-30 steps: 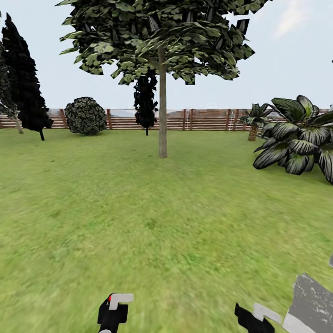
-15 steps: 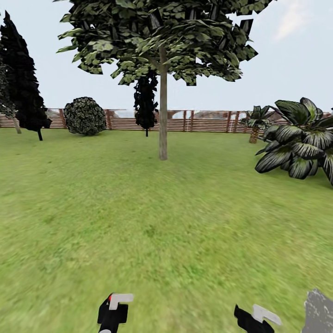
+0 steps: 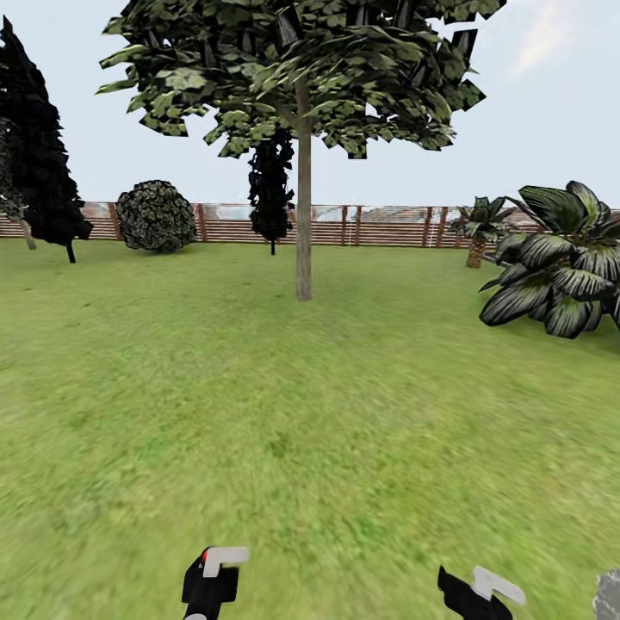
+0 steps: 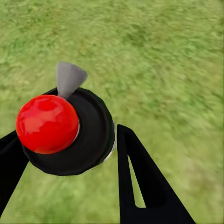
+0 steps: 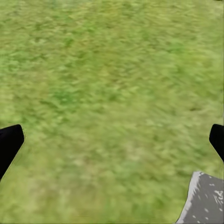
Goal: In the garden, pick up the pesticide atomizer on the floor and spray pesticide onto both trees until each tree trunk is fully covered.
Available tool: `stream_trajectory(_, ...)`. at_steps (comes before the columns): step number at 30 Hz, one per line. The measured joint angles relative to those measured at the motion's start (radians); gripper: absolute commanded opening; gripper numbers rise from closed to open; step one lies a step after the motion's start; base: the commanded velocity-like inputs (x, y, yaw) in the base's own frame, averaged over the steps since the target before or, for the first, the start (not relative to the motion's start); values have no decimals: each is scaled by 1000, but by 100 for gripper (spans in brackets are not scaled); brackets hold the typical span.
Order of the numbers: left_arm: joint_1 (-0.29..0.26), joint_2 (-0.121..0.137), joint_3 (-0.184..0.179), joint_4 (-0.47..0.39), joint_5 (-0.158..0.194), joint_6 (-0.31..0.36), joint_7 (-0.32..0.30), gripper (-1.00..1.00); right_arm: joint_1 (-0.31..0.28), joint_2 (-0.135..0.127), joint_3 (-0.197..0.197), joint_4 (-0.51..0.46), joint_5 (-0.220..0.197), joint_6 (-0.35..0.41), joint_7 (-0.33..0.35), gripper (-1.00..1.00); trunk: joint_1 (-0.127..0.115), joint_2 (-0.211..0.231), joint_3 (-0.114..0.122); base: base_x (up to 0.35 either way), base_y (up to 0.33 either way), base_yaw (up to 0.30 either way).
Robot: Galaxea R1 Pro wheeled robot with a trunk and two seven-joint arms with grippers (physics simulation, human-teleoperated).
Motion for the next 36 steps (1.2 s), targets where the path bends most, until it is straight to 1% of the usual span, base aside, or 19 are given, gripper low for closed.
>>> stream_trajectory(11, -1, 0, -1, 0, -4, 11, 2, -100, 0, 6, 5, 1, 6, -1, 6, 100, 0, 0, 0, 340, 0, 0)
stream_trajectory(13, -2, 0, -2, 0, -4, 40, -1, -100, 0, 7, 7, 1, 8, -1, 6, 100, 0, 0, 0, 340, 0, 0)
stream_trajectory(14, -3, 0, -2, 0, -2, 78, -4, -100, 0, 8, 8, 1, 9, -2, 6, 100, 0, 0, 0, 340, 0, 0)
stream_trajectory(15, -3, 0, -3, -1, -2, 97, -5, -100, 0, 8, 8, 1, 9, -2, 6, 100, 0, 0, 0, 340, 0, 0)
stream_trajectory(19, -5, -1, -3, 0, -1, 155, -10, -100, 0, 9, 9, 1, 11, -1, 6, 100, 0, 0, 0, 340, 0, 0)
stream_trajectory(24, -10, -1, -4, -6, -1, 191, -34, -100, 0, 10, 9, 1, 11, -1, 6, 100, 0, 0, 0, 340, 0, 0)
stream_trajectory(29, -12, -1, -3, -28, 1, 245, -50, -100, 0, 10, 10, 1, 11, -2, 6, 100, 0, 0, 0, 340, 0, 0)
stream_trajectory(33, -12, 0, -2, -40, 4, 260, -70, -100, 0, 10, 10, 1, 11, -1, 6, 100, 0, 0, 0, 341, 0, 0)
stream_trajectory(36, -12, 1, -2, -45, 5, 266, -96, -100, 0, 10, 10, 1, 11, -1, 6, 100, 0, 0, 0, 343, 0, 0)
